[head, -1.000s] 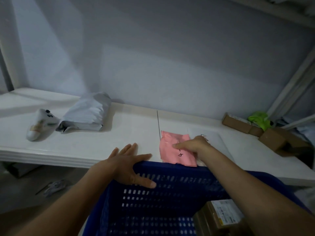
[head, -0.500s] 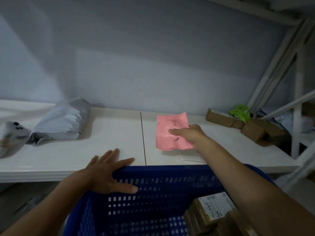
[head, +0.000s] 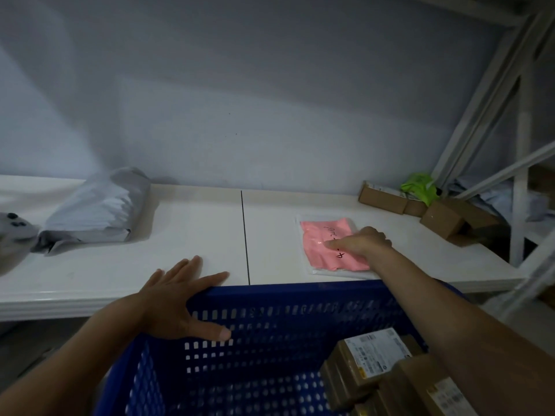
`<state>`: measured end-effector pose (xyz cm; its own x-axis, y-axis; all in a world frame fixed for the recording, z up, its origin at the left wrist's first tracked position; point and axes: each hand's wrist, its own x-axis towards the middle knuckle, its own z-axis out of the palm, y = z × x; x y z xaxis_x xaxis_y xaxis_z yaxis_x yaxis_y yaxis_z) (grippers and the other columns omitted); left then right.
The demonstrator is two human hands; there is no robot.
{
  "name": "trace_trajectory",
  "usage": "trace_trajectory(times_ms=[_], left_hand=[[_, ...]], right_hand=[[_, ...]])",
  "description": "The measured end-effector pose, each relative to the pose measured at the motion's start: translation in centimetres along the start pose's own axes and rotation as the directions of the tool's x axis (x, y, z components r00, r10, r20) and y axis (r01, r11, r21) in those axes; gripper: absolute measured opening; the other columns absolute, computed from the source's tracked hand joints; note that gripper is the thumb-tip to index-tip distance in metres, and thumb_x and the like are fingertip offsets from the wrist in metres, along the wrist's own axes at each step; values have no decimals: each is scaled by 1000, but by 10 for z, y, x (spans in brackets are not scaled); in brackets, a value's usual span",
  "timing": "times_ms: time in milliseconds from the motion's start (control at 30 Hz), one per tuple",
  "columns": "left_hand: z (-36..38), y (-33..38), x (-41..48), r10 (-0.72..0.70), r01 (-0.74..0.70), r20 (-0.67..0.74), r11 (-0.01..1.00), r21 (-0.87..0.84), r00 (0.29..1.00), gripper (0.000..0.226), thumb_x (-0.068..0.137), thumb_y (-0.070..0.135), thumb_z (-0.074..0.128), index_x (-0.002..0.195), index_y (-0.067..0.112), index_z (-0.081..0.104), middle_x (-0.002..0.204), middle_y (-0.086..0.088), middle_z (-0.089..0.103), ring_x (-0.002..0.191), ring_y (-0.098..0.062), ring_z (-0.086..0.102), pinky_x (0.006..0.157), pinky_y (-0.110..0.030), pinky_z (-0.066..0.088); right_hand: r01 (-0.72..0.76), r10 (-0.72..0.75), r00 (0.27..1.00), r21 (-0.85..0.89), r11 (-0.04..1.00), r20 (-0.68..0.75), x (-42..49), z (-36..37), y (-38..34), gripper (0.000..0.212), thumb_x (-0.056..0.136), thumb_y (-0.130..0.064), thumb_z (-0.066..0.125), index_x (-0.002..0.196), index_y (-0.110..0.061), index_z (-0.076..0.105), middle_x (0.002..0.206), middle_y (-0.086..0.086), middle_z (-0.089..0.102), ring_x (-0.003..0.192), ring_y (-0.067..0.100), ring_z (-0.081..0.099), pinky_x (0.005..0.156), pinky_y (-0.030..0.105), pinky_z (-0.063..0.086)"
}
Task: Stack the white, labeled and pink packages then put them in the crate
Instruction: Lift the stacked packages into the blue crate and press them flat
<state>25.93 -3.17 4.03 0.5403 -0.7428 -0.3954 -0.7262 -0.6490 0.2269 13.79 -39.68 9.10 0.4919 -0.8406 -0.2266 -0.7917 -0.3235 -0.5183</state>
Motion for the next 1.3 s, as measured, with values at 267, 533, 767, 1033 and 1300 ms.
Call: trace_trajectory(times_ms=[267, 533, 767, 1033, 1300], left_hand=[[0, 2, -1, -4, 4, -3, 1000, -15, 1000, 130, 42, 112, 36, 156, 62, -2, 171, -4, -25, 156, -25, -26, 124, -55, -10], [-3, 6, -3, -5, 5, -12, 999, -53, 1000, 129, 40, 114, 25, 156, 62, 2, 172, -3, -23, 157, -22, -24, 125, -54, -10], [-2, 5, -4, -3, 1, -24, 998, -69, 1000, 130, 39, 114, 22, 157, 61, 5, 173, -3, -21, 157, -23, -22, 125, -55, -9], [-4, 6, -1, -4, 0, -73, 999, -53, 997, 140, 33, 115, 26, 158, 58, 3, 174, -6, -17, 159, -26, -18, 125, -59, -5], [11, 13, -12, 15, -27, -269, 999, -40, 963, 139, 37, 113, 27, 160, 48, 21, 173, -4, 12, 159, -22, 7, 125, -47, 7]], right_hand=[[-35, 26, 997, 138, 990, 68, 3, 8, -1, 149, 41, -52, 103, 157, -7, 20, 156, 17, 44, 138, 38, 49, 110, 52, 49], [50, -102, 989, 400, 915, 109, -12, 26, -13, 113, 46, -31, 106, 139, -7, 48, 130, 13, 64, 113, 32, 66, 96, 49, 59], [-21, -168, 948, 579, 815, 270, -9, 43, -15, 130, 7, -38, 109, 127, -15, 64, 116, 9, 77, 106, 34, 74, 96, 54, 60], [8, -339, 893, 744, 668, 295, -88, 48, -15, 87, 46, -12, 105, 122, -16, 64, 109, 10, 81, 94, 30, 80, 87, 53, 64], [-39, -393, 861, 812, 583, 323, -142, 66, 36, 74, 55, -12, 96, 124, -11, 71, 111, 10, 81, 100, 27, 79, 86, 39, 62]])
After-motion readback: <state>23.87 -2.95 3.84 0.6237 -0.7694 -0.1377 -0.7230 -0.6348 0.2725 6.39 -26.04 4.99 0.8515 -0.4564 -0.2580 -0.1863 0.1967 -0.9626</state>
